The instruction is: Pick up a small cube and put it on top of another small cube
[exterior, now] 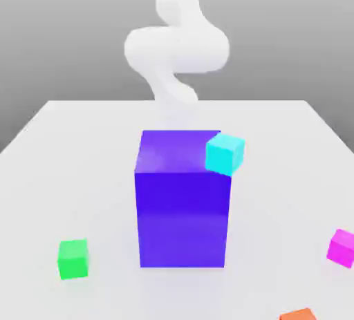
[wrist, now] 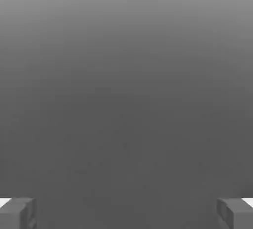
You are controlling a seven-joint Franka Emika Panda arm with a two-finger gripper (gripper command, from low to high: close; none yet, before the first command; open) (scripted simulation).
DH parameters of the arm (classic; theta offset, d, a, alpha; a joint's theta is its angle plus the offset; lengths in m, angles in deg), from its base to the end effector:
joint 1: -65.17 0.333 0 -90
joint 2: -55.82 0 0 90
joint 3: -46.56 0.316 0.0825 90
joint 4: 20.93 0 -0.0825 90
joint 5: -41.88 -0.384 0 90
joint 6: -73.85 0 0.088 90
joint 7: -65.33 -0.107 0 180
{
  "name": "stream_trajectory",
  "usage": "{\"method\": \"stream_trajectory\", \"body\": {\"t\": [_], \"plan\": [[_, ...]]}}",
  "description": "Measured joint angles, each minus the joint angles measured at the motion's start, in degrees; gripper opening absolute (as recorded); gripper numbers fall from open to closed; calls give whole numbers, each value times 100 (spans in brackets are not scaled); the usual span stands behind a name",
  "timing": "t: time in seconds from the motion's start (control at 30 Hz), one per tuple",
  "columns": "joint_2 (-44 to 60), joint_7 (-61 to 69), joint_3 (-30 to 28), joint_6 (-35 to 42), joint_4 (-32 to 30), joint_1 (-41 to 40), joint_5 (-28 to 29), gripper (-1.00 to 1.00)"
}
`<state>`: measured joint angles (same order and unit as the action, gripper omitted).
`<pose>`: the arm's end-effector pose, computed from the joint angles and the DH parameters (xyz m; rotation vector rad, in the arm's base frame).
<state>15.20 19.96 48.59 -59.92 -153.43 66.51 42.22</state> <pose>0.3796 0.0269 0.6753 -2.5292 0.9669 -0.9614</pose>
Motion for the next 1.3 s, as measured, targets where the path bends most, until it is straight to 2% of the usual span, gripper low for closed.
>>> {"method": "stream_trajectory", "body": {"t": [0.37,0.63,0.87,1.03,1.07,1.3], "plan": [[2302,89,976,-888,-319,605,311,0],[3983,-38,1592,-1509,-544,1245,801,0],[5470,-185,1835,-2040,-734,1860,1282,0],[6512,-609,1316,-2726,-567,2416,1892,0],[6671,-686,1200,-2845,-529,2512,1993,-100],[6689,-700,1191,-2859,-526,2521,2009,-100]]}}
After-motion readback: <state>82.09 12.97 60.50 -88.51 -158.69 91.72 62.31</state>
